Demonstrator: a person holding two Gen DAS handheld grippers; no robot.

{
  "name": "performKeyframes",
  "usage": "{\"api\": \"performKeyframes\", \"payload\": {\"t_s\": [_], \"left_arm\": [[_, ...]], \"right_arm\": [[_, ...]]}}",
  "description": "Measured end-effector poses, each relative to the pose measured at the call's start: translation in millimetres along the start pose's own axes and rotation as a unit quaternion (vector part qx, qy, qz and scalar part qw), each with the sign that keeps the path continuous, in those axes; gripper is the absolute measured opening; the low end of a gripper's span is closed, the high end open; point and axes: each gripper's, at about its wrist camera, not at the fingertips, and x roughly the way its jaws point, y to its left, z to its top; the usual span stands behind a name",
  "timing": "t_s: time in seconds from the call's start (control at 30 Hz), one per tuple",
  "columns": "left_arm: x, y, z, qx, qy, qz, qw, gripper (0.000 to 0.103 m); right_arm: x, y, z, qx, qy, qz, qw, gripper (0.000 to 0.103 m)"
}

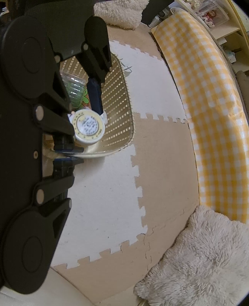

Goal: Organize rigid objects
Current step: 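Carry the tape measure over the basket and release it inside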

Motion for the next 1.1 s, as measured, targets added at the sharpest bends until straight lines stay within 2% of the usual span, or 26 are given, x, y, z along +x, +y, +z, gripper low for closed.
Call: {"api": "performKeyframes", "payload": {"t_s": [0.13, 0.53, 0.8, 1.1], "left_arm": [[0.3, 4.1, -2.3, -0.019, 0.0, -0.008, 0.9998, 0.066], [-12.2, 11.9, -0.9, -0.043, 0.005, -0.01, 0.999, 0.066], [-19.6, 10.3, -0.4, -0.037, 0.008, -0.001, 0.9993, 0.066], [-40.2, 12.8, 7.6, -0.031, -0.007, 0.022, 0.9992, 0.076]], "right_arm": [[-0.6, -1.0, -0.5, 0.001, 0.001, 0.0, 1.0, 0.005], [0.8, -1.1, -1.1, -0.002, 0.002, -0.001, 1.0, 0.005], [0.8, -1.0, -0.8, 0.0, 0.002, -0.001, 1.0, 0.005], [0.9, -0.5, -1.1, 0.001, 0.0, 0.0, 1.0, 0.005]]}}
